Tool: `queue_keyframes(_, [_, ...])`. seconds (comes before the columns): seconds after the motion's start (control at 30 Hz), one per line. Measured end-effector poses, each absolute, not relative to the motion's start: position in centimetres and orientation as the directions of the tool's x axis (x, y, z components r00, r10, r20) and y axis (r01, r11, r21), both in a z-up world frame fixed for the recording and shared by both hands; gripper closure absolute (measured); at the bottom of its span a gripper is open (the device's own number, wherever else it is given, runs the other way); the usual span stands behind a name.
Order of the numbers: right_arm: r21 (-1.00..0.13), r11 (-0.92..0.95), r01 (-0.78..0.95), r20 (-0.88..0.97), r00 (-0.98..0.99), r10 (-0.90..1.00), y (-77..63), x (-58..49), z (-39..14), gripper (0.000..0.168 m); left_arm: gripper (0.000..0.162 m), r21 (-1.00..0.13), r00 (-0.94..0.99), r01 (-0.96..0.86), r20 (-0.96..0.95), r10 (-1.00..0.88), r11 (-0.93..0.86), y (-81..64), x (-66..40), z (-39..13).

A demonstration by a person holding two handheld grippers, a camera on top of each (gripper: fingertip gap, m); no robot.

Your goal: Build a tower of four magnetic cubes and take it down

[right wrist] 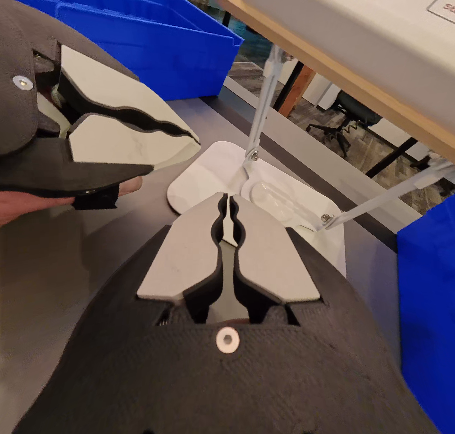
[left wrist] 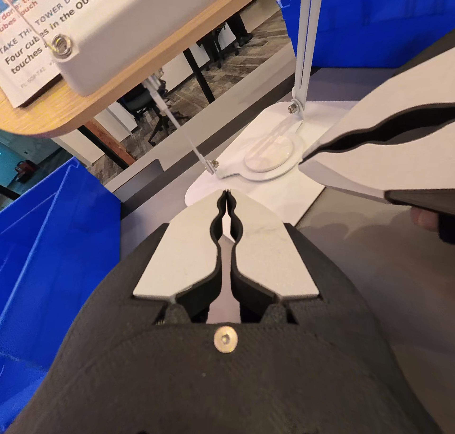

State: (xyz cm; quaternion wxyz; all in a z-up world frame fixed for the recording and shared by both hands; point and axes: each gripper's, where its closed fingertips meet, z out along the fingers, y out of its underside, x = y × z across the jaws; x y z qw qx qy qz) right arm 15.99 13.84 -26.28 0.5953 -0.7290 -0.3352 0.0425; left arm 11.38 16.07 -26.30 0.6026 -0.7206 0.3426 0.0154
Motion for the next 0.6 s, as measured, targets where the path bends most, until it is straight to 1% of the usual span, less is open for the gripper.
queue_keyframes(0.1, [-0.896, -0.053, 0.441, 0.364, 0.798, 0.480, 14.4, 16.7, -25.9, 0.153, 0.162, -0.860, 0.770, -0.509, -0.438, -0.464, -0.034, 16.4, 11.9, -26.2])
queue_keyframes(0.17, [-0.896, -0.052, 0.442, 0.368, 0.802, 0.470, 14.5, 16.8, -25.9, 0.140, 0.162, -0.856, 0.794, -0.514, -0.457, -0.401, -0.042, 16.8, 11.4, -25.9])
queue_keyframes(0.3, [-0.895, -0.054, 0.443, 0.376, 0.812, 0.446, 14.8, 17.2, -25.8, 0.139, 0.162, -0.873, 0.822, -0.487, -0.444, -0.357, -0.036, 17.0, 10.9, -25.3])
queue_keyframes(0.47, [-0.893, -0.064, 0.446, 0.379, 0.819, 0.431, 15.1, 17.6, -25.9, 0.141, 0.162, -0.883, 0.868, -0.456, -0.415, -0.274, -0.110, 17.6, 9.5, -25.4])
queue_keyframes(0.6, [-0.891, -0.076, 0.448, 0.376, 0.821, 0.429, 15.2, 17.7, -26.0, 0.143, 0.162, -0.895, 0.892, -0.418, -0.373, -0.254, -0.156, 17.6, 9.0, -25.6])
